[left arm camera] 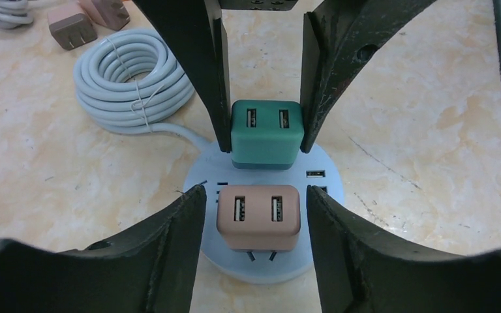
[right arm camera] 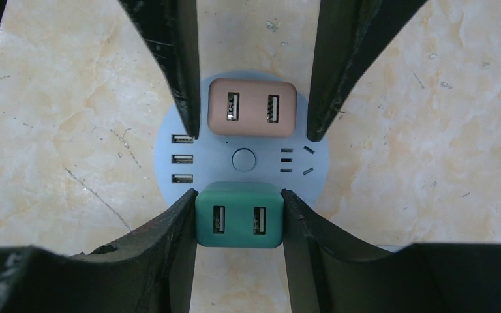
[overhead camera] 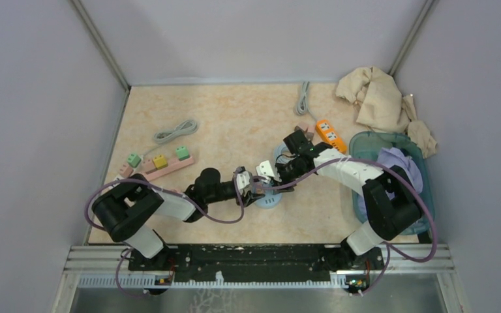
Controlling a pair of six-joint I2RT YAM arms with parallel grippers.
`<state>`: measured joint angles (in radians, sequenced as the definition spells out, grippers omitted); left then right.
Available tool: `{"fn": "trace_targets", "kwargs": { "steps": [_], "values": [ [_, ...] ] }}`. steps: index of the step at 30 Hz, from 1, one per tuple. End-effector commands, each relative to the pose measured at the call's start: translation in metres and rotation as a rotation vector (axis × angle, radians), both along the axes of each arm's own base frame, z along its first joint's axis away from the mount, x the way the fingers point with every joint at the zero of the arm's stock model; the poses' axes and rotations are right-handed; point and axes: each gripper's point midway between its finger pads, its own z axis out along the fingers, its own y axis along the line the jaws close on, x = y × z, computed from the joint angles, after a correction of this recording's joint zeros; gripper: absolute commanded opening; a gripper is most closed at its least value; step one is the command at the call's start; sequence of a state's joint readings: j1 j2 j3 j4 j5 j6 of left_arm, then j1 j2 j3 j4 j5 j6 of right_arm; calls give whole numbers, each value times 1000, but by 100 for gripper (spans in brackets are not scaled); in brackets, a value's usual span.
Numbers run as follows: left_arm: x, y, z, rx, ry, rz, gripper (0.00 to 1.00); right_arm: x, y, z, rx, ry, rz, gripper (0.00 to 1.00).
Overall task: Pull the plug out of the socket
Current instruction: Remove the plug from the socket.
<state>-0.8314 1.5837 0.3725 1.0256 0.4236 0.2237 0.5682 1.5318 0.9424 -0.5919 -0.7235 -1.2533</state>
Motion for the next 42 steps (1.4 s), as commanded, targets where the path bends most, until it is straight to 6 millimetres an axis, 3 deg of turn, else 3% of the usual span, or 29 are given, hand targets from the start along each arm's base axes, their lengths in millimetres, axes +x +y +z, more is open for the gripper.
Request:
{"fn": "trace_targets", "kwargs": {
  "steps": [1,4,13,18,21,25,29,37,42],
  "values": [
    [-2,-10,6,-24,-25,-46,55,-11,5,9,48,43,19,18],
    [-3,-7,1,-14,-14,-42,52,-11,6,9,54,52,13,17],
    [-8,-9,-13,18,14,-72,62,-10,10,11,65,66,11,15],
    [-8,-11,-13,23,18,-80,61,-9,11,12,66,65,11,13],
    [-5,-11,-9,15,9,-73,54,-8,10,12,65,63,9,11],
    [-4,-11,-9,16,15,-61,23,-9,10,11,64,63,1,1],
    [-1,-9,-13,30,26,-37,5,-10,10,12,71,68,-6,0],
    [-2,-7,-21,54,45,-36,2,-21,22,18,114,125,-17,0],
    [-5,-5,-25,64,54,-42,2,-2,22,23,138,137,-83,0]
  ]
}}
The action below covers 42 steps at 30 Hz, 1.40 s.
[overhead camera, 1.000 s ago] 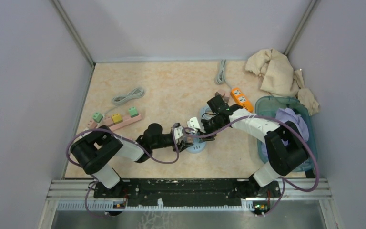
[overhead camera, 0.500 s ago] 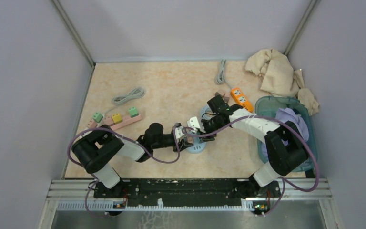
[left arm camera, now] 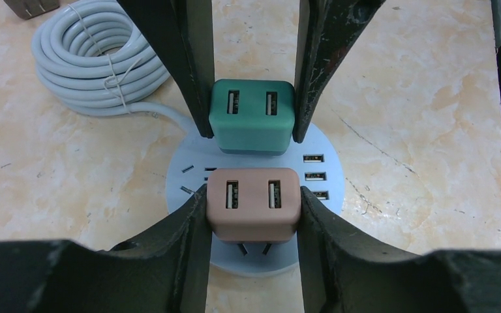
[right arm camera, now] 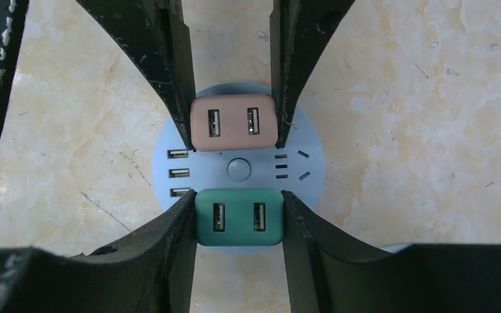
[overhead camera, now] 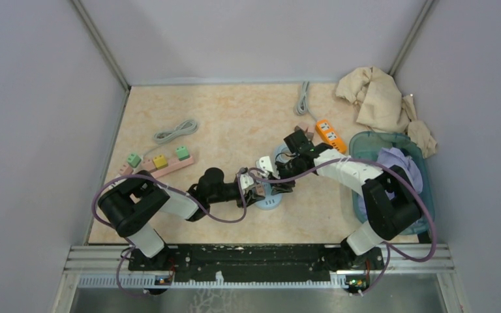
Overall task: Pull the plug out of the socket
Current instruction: Remove the plug from the socket.
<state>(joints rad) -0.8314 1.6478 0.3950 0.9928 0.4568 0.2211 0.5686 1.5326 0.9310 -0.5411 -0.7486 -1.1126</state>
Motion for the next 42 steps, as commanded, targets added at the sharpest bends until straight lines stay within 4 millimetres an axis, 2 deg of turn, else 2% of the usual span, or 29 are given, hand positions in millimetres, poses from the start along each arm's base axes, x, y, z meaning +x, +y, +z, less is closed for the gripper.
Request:
{"fn": "trace_targets", "kwargs": {
  "steps": [1,5,9,12,18,21,24,26,29,32,35,38,42],
  "values": [
    [0,-1,-4,17,-2,-8,2,4,13,21,110,45,-6,0],
    [-1,1,-4,17,0,-3,2,7,-3,13,65,-3,16,0],
    [0,0,-5,17,-2,0,2,-7,-16,-3,23,-18,62,0],
    [0,-1,-4,14,-3,-2,2,-17,-18,-8,21,0,72,0],
    [2,-3,-5,17,-3,-7,2,-25,0,-3,38,5,103,0],
    [1,-2,-4,17,-4,-6,2,-15,12,10,77,36,55,0],
    [0,-1,-5,18,-1,-3,2,0,14,20,109,45,18,0],
    [0,0,-5,18,0,-1,2,11,6,21,111,45,-13,0],
    [-1,1,-5,17,2,2,2,17,-8,17,95,42,-29,0],
    [-1,1,-6,17,5,3,2,5,-19,9,65,43,2,0],
    [-1,-1,-7,18,8,-3,2,-9,-23,6,71,55,35,0],
    [0,-3,-7,16,8,-9,1,-13,-15,19,112,74,41,0],
    [1,-4,-8,18,12,-12,1,-11,3,58,217,127,50,0]
  ]
}}
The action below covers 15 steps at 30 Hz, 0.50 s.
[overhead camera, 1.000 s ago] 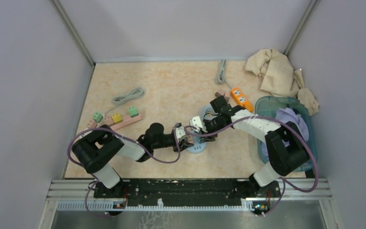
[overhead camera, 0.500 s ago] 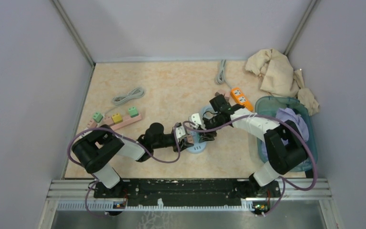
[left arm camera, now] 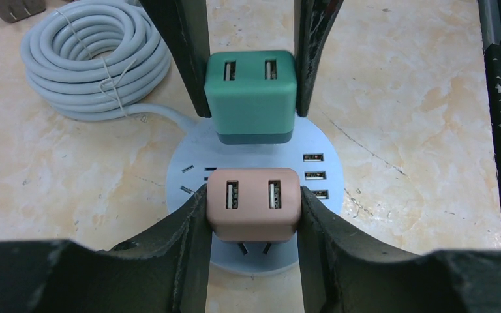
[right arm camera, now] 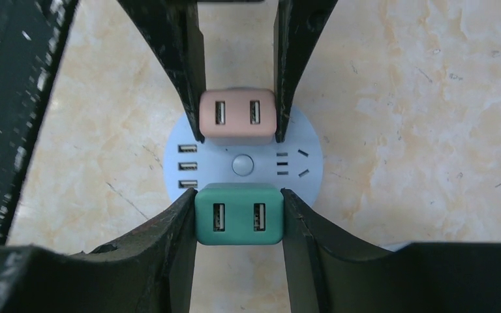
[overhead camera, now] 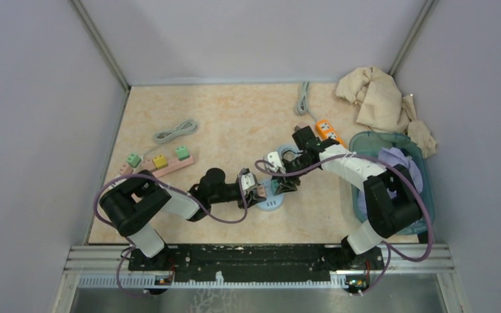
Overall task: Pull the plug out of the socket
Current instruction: Remove the plug from the socket.
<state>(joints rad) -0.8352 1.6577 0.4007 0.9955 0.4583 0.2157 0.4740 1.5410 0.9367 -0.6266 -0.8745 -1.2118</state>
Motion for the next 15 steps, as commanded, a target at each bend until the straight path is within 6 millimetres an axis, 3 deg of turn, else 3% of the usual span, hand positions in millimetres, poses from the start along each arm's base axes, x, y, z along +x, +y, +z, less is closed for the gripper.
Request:
{"fn": "trace_targets", "kwargs": {
  "steps": [1,4,8,15],
  "values": [
    [1,-2,-6,18,6,-10,1,-10,19,59,157,80,42,0],
    [1,-1,-7,21,12,-8,2,-11,21,72,166,87,80,0],
    [1,-1,-7,19,16,-5,2,0,13,72,152,97,32,0],
    [1,-4,-4,24,30,-12,2,51,-12,85,120,136,-278,0]
  ]
}}
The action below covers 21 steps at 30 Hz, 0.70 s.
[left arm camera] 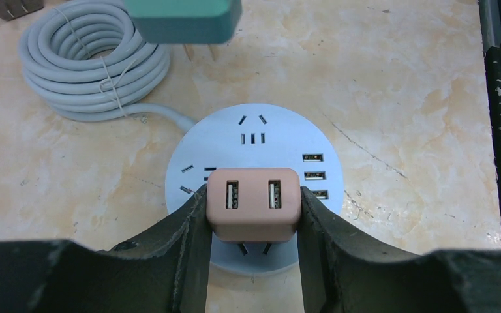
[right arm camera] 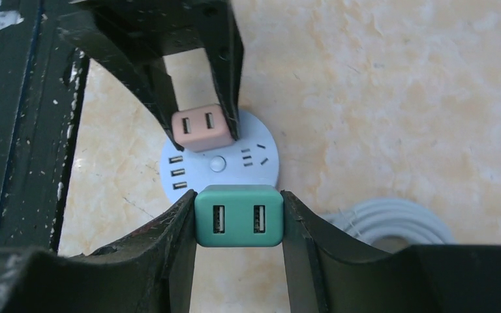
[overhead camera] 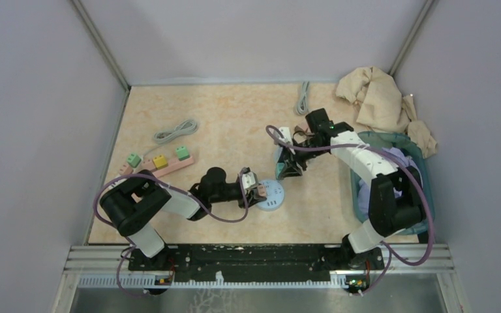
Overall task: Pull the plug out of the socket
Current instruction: Remove the plug from the socket.
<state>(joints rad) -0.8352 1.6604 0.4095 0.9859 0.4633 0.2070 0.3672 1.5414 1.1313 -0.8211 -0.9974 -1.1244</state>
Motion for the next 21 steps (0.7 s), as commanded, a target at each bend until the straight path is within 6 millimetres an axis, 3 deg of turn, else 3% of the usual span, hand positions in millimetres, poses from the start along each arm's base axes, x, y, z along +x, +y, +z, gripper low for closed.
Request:
{"fn": "trace_targets", "kwargs": {
  "steps": [1,8,21],
  "values": [
    [2,-3,-4,27,18,-10,2,37,-9,26,7,32,-211,0],
    [4,-4,-3,40,26,-7,2,75,-29,40,60,161,-494,0],
    [1,-3,-4,27,99,23,1,85,-51,27,48,249,-639,0]
  ]
}}
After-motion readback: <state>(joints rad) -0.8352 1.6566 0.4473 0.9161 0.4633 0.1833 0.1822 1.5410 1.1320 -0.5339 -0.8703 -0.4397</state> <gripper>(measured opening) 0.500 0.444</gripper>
